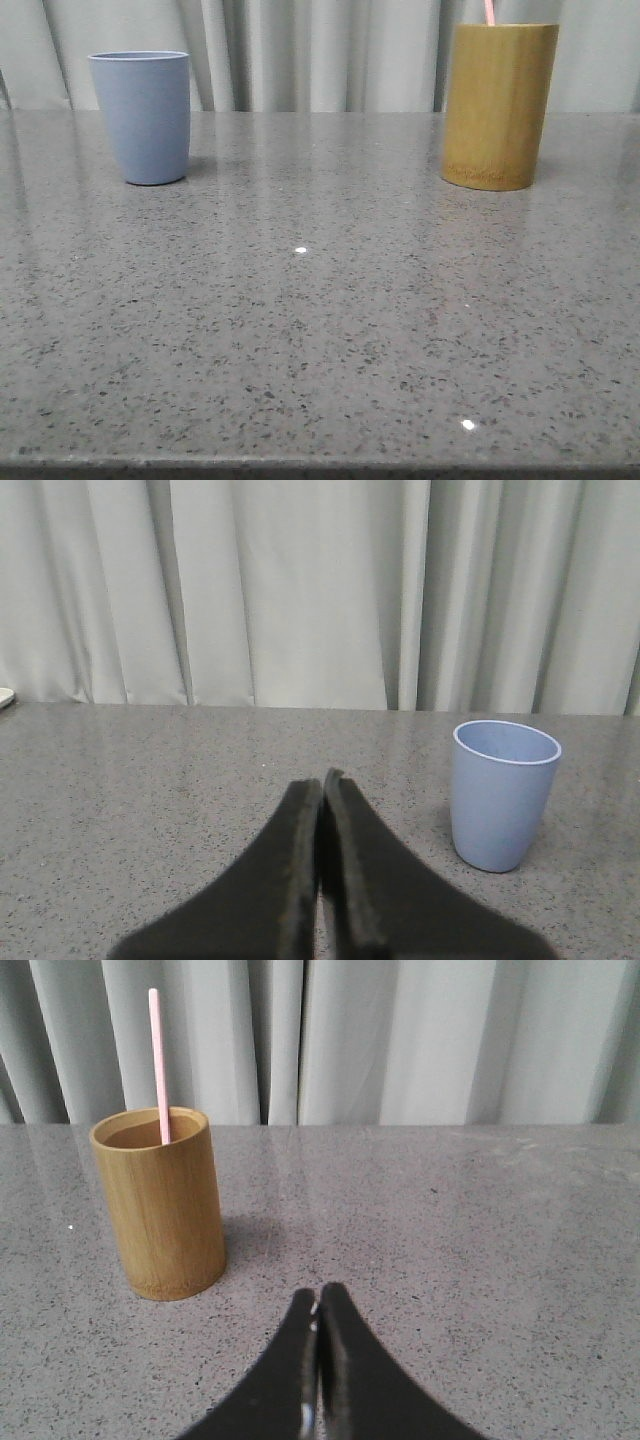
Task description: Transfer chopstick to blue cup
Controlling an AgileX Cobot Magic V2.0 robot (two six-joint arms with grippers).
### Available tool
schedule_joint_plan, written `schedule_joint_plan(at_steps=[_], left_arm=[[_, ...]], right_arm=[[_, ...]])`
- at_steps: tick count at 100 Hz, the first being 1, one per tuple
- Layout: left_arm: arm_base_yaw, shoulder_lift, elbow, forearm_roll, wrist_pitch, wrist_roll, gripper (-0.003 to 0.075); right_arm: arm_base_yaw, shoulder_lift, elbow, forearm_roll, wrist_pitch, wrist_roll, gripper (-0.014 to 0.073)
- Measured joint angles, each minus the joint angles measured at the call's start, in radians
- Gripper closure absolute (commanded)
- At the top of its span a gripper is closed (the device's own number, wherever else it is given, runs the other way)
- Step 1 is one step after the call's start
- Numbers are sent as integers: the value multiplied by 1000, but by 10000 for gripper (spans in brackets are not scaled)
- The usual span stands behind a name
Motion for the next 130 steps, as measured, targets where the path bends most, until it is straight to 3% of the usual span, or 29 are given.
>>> schedule_joint_plan(at_steps=[7, 24, 34, 54, 106, 130], left_arm=[[0, 74, -76, 0, 49, 0, 639], [0, 233, -228, 0, 127, 0, 362], [0, 307, -284, 0, 131, 0, 286], [0, 419, -353, 0, 137, 0, 279], [0, 474, -366, 0, 131, 0, 279], [0, 509, -383, 0, 207, 0, 279]], right_arm=[[0, 68, -63, 0, 38, 0, 553], [0, 212, -178, 0, 94, 0, 359], [0, 283, -221, 0, 101, 0, 286], [0, 370, -289, 0, 121, 0, 159], [0, 391, -316, 0, 135, 0, 160], [0, 401, -321, 0, 135, 0, 160]])
